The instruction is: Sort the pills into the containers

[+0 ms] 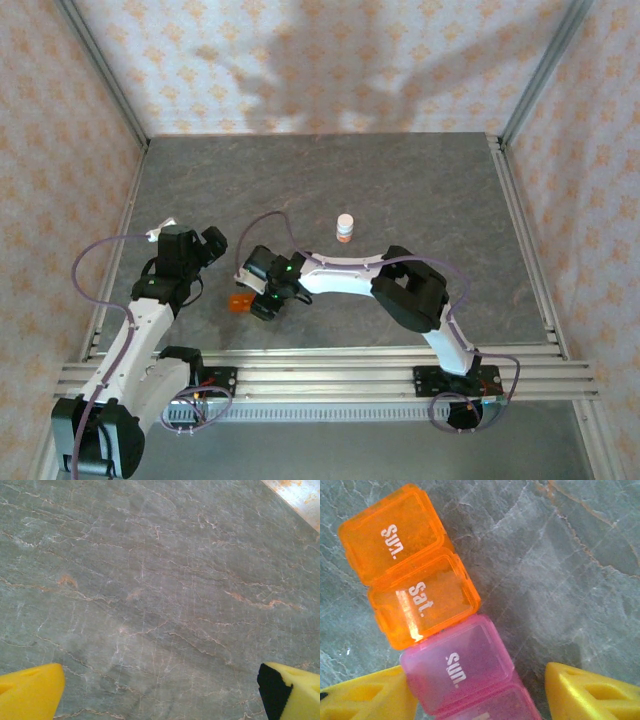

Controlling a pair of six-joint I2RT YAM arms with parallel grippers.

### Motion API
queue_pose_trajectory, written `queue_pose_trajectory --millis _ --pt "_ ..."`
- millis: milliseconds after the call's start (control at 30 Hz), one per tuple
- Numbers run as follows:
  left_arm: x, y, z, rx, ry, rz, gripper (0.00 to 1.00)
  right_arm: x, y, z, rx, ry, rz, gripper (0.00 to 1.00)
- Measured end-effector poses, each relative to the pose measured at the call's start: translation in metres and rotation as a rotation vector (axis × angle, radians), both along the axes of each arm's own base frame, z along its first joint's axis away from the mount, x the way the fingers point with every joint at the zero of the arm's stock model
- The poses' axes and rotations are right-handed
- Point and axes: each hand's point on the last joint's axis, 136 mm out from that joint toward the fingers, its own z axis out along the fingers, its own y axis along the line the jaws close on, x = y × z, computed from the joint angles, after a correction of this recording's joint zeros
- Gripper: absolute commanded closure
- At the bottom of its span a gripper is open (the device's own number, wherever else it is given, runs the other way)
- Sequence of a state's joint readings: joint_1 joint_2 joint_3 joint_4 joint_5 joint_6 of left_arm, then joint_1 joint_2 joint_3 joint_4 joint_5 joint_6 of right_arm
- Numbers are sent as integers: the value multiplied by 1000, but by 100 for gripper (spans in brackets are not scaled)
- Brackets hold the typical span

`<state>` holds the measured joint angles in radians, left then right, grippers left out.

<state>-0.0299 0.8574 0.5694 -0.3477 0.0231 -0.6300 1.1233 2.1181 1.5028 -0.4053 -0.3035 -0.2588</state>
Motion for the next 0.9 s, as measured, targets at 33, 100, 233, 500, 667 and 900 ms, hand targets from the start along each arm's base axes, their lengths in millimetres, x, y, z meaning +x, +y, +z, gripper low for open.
queue_pose_trajectory --millis 33,100,233,500,667,900 --pt "0 0 0 -2 -1 0 0 0 0 -1 1 1 -3 45" --pt "0 -1 0 -4 -2 -1 0 2 0 -1 5 -6 -13 50" --pt "0 -1 3 -7 -13 -4 0 6 -3 -2 25 -25 -40 55" --pt "0 -9 4 -40 -24 -33 0 1 -24 0 25 -35 -106 62" --pt "2 -15 6 -65 -36 -60 0 3 -40 6 19 -64 -157 63" --pt "2 -23 6 -99 -39 -94 0 8 -57 9 11 -83 -206 61"
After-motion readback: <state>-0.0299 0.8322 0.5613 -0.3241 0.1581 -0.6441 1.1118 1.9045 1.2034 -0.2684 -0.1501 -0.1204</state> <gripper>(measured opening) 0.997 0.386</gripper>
